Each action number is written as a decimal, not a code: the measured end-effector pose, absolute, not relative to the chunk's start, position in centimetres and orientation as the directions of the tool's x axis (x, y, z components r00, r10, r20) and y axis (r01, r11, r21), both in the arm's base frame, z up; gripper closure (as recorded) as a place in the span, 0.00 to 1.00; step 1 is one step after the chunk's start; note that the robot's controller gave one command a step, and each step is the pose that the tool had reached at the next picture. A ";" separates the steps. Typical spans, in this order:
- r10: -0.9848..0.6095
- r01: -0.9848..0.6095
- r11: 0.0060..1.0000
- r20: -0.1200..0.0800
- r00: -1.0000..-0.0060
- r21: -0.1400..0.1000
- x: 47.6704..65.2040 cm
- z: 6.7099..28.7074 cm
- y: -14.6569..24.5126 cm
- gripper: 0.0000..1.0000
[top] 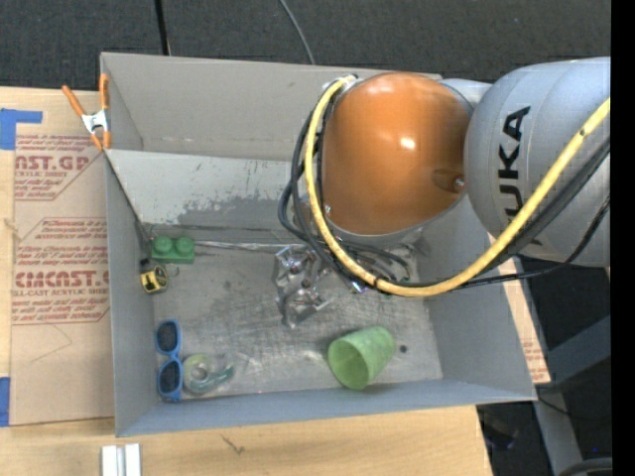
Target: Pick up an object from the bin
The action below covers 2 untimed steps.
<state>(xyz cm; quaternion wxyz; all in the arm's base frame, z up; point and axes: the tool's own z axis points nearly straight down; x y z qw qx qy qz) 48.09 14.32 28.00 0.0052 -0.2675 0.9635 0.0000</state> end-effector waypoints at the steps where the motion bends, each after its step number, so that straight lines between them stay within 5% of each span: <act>1: -0.439 -0.439 0.899 0.006 -0.899 0.002 49.4 14.9 8.4 1.00; 2: -0.520 -0.520 0.854 0.004 -0.854 0.001 48.9 11.4 4.9 1.00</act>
Offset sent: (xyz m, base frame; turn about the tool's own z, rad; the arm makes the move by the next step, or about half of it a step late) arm 0.0147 -0.0573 -0.1260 0.0834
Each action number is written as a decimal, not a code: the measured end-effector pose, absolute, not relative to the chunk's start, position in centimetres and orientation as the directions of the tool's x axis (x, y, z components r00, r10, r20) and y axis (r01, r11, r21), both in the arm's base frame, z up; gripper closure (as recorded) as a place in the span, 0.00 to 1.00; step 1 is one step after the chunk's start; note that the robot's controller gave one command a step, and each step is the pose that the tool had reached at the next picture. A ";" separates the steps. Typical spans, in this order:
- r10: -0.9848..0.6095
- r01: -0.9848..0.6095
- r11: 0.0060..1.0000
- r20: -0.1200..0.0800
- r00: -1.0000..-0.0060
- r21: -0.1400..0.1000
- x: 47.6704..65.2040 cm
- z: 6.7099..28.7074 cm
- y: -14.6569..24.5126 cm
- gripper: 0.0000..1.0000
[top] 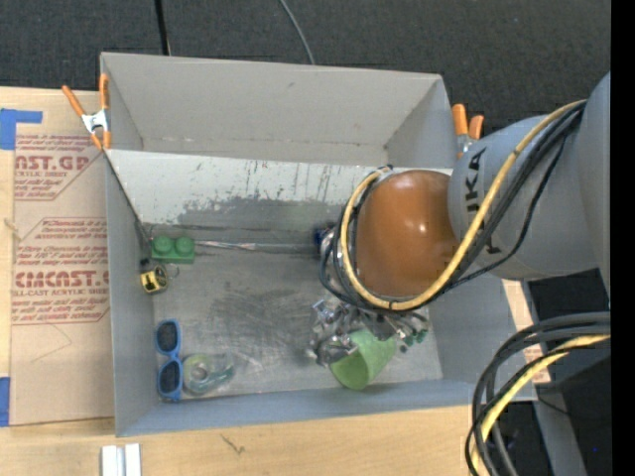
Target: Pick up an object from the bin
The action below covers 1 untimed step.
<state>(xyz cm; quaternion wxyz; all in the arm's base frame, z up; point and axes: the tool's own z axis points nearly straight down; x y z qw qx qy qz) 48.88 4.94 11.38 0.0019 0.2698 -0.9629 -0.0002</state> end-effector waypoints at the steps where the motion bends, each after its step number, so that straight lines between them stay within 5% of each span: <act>1: -0.502 -0.502 0.865 0.000 -0.865 -0.002 51.5 9.1 -1.1 1.00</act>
Offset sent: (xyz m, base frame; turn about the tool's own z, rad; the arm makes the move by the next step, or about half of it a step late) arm 0.0251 -0.0561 -0.0205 0.0135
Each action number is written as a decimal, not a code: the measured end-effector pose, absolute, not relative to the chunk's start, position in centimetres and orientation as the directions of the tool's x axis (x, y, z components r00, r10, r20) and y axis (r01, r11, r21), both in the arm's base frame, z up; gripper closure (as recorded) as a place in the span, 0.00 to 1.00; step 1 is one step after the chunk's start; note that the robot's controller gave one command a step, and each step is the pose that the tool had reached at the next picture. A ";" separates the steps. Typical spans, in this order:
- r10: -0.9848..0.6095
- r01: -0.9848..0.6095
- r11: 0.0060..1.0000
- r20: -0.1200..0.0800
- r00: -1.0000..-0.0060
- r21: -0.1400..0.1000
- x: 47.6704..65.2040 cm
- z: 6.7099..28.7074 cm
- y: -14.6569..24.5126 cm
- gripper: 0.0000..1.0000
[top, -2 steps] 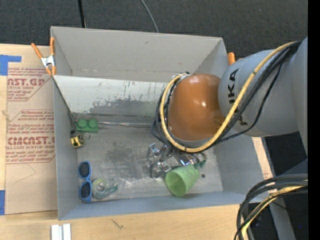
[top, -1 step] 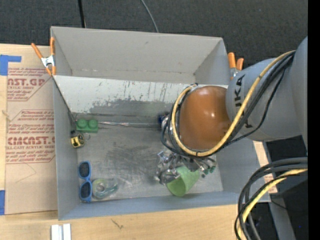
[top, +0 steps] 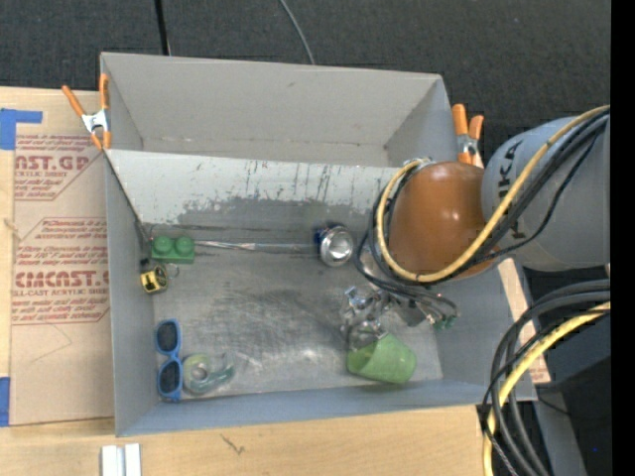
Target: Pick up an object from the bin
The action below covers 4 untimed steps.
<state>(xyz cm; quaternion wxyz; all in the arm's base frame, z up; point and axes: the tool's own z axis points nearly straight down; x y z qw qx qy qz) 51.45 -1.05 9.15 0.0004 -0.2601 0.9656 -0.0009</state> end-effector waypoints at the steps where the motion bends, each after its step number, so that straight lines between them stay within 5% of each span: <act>1: -0.373 -0.373 0.928 0.000 -0.928 0.002 50.9 9.8 -2.6 1.00; 2: -0.675 -0.675 0.738 -0.004 -0.738 0.000 53.7 9.6 -0.7 1.00; 3: -0.640 -0.640 0.768 -0.005 -0.768 -0.003 51.3 16.3 -0.3 1.00; 4: -0.501 -0.501 0.866 0.001 -0.866 0.001 48.7 15.1 -5.4 1.00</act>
Offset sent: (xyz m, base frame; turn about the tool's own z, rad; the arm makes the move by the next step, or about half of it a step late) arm -0.0058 -0.0170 0.0075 0.1446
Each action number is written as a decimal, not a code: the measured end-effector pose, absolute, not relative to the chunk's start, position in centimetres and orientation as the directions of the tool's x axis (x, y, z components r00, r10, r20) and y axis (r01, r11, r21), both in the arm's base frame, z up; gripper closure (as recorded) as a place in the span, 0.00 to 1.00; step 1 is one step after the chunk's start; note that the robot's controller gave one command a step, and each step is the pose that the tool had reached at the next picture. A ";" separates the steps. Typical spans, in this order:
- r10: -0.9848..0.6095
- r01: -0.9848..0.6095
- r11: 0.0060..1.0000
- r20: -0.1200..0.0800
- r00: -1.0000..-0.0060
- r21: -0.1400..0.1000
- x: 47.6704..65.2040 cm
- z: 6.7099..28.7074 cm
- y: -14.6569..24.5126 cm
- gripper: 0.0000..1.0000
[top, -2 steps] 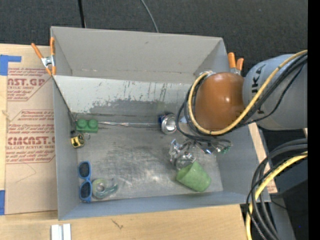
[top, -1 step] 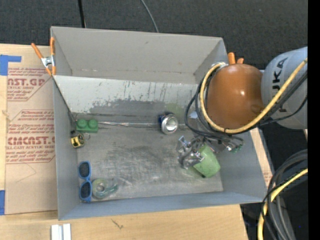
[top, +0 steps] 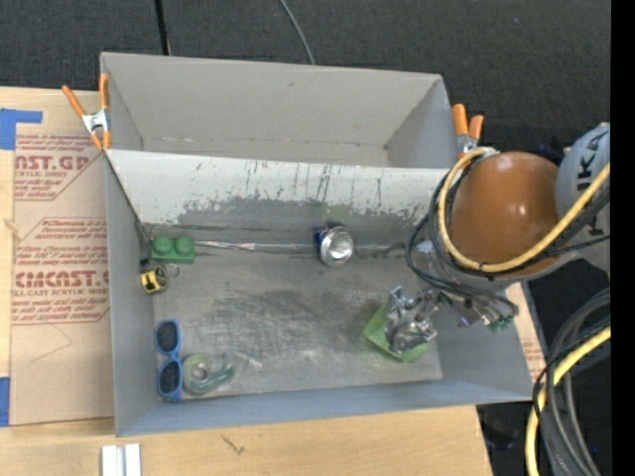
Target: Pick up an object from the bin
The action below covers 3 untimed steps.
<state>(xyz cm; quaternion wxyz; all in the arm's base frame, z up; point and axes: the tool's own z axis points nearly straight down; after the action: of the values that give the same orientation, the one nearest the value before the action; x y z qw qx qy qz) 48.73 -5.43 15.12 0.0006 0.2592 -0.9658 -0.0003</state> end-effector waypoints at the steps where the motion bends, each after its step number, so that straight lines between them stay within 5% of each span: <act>1: -0.502 -0.502 0.865 0.000 -0.865 0.001 48.8 15.1 -5.3 0.00; 2: -0.652 -0.652 0.758 0.003 -0.758 0.004 49.8 8.4 -8.1 0.00; 3: -0.581 -0.581 0.814 -0.004 -0.814 -0.006 55.3 11.4 -13.0 0.00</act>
Offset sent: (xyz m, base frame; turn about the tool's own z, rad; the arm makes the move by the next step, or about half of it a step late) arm 0.0000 0.0000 0.0000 0.0000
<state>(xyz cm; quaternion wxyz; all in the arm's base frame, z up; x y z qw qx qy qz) 55.25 -13.02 11.42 -0.0029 0.3052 -0.9523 0.0021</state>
